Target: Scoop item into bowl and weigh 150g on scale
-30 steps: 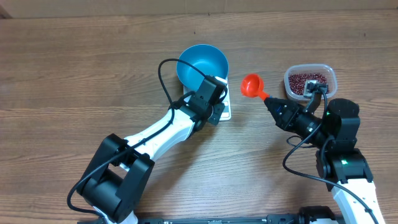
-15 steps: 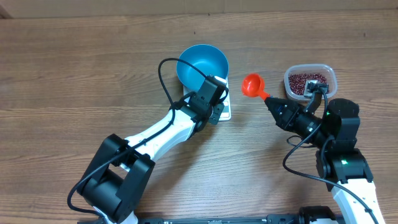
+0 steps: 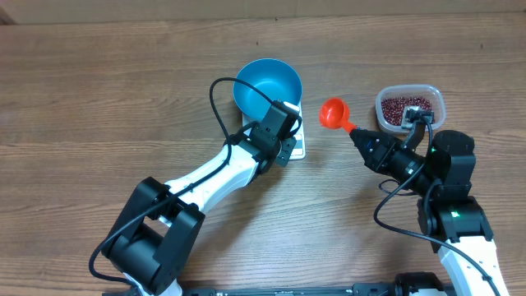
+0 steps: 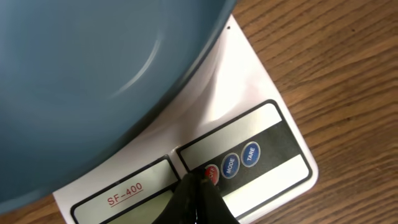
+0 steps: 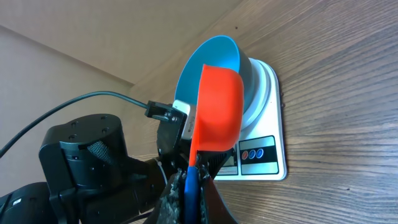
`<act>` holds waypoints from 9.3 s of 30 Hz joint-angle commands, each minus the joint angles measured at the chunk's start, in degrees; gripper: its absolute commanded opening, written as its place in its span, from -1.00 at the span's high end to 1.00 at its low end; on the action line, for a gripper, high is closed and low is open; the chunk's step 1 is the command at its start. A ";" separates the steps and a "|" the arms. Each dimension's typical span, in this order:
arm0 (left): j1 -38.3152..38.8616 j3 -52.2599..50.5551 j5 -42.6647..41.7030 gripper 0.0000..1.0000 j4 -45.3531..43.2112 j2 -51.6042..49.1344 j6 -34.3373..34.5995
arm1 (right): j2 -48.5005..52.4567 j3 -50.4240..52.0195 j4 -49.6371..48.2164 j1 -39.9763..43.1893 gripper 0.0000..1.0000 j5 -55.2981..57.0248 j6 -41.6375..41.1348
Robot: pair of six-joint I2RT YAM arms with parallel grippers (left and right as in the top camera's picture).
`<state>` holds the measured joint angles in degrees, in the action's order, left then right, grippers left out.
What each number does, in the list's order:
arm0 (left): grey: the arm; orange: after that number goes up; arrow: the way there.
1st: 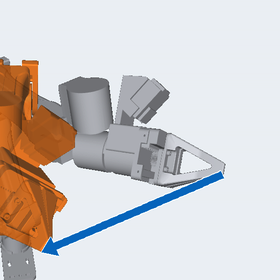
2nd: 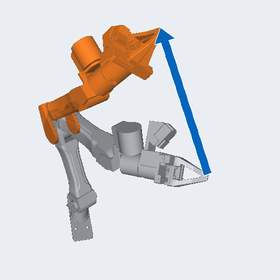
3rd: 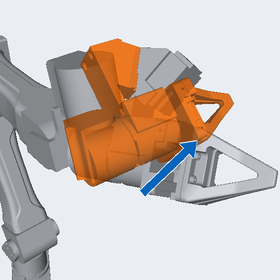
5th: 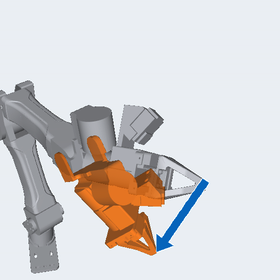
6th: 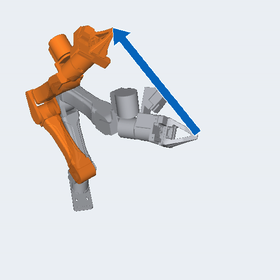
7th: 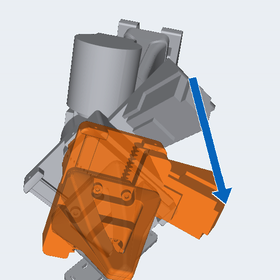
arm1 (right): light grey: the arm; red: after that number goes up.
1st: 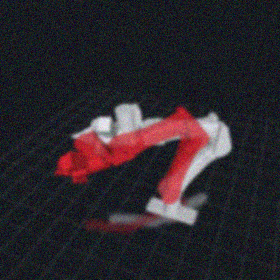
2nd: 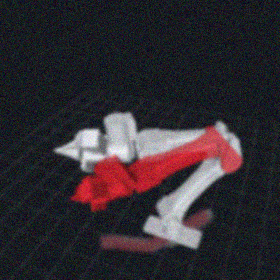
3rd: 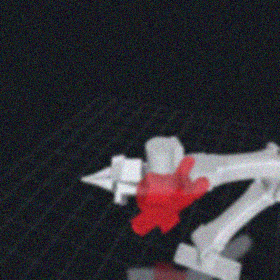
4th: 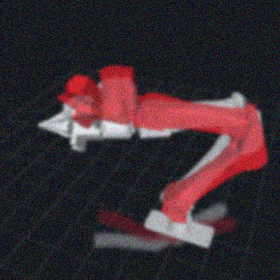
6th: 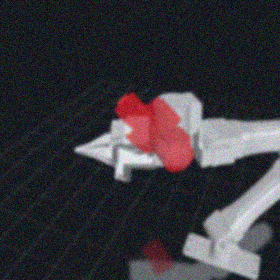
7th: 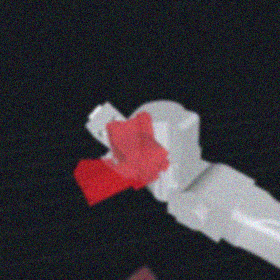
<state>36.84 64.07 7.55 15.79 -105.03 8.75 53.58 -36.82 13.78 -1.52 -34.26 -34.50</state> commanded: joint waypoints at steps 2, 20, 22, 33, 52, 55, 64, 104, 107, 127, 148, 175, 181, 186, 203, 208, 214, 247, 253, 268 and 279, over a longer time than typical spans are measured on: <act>0.37 -0.17 -1.16 0.91 -0.17 -0.63 -1.07 | -0.70 -0.76 -0.13 0.20 0.92 0.33 0.26; 0.37 -0.35 -1.20 0.91 -1.25 -3.37 0.26 | -0.70 -0.76 -0.11 0.20 0.93 0.35 0.28; 0.37 -0.33 -1.20 0.92 -2.14 -3.30 0.26 | -0.70 -0.76 -0.11 0.20 0.93 0.35 0.28; 0.37 -0.35 -1.62 0.91 -2.12 -3.34 0.26 | -0.70 -0.76 -0.13 0.20 0.93 0.35 0.28; 0.37 -0.35 -1.60 0.91 -0.87 -3.45 0.26 | -0.70 -0.76 -0.11 0.20 0.93 0.33 0.26; 0.37 -0.35 -1.57 0.91 -0.90 -3.45 0.26 | -0.70 -0.76 -0.11 0.20 0.93 0.35 0.28; 0.37 -0.35 -1.60 0.91 -0.87 -3.45 0.26 | -0.70 -0.76 -0.11 0.20 0.93 0.33 0.26; 0.37 -0.35 -1.64 0.91 -0.17 -3.45 0.48 | -0.68 -0.76 -0.11 0.20 0.93 0.33 0.26; 0.37 -0.35 -1.64 0.91 -0.20 -3.45 0.48 | -0.70 -0.76 -0.13 0.20 0.93 0.33 0.26; 0.37 -0.35 -1.64 0.91 -0.70 -3.45 0.48 | -0.70 -0.76 -0.13 0.20 0.93 0.35 0.07; 0.37 -0.35 -1.64 0.91 -0.68 -3.45 0.50 | -0.70 -0.76 -0.11 0.20 0.93 0.35 0.07; 0.37 -0.35 -1.79 0.91 -2.36 -5.62 0.68 | -0.68 -0.76 -0.13 0.20 0.93 0.35 0.09; 0.37 -0.35 -1.60 0.92 -2.27 -6.91 0.68 | -0.70 -0.76 -0.13 0.20 0.93 0.35 0.09; 0.37 -0.35 -1.57 0.92 -2.14 -7.19 0.68 | -0.70 -0.76 -0.11 0.20 0.92 0.35 0.09; 0.35 -0.35 -1.16 0.91 0.76 -7.19 0.68 | -0.70 -0.76 -0.13 0.20 0.93 0.35 0.09; 0.35 -0.35 -1.09 0.92 1.16 -7.19 0.68 | -0.70 -0.76 -0.13 0.20 0.93 0.35 0.09; 0.33 -0.33 -0.90 0.91 1.81 -7.19 0.70 | -0.70 -0.76 -0.13 0.20 0.92 0.37 0.09; 0.33 -0.31 1.86 0.92 1.03 -7.15 4.17 | -0.68 -0.76 -0.15 0.20 0.93 0.37 0.09; 0.33 -0.31 1.86 0.92 0.28 -7.15 4.15 | -0.68 -0.76 -0.15 0.20 0.93 0.37 0.09; 0.33 -0.20 1.40 0.92 0.87 -6.45 4.13 | -0.68 -0.76 -0.15 0.20 0.93 0.39 0.09; 0.33 -0.15 1.14 0.91 5.73 0.02 4.11 | -0.68 -0.76 -0.15 0.20 0.93 1.20 0.09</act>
<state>37.41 64.75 8.43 19.81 -108.25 12.03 53.58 -36.82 13.78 -1.54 -33.91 -34.52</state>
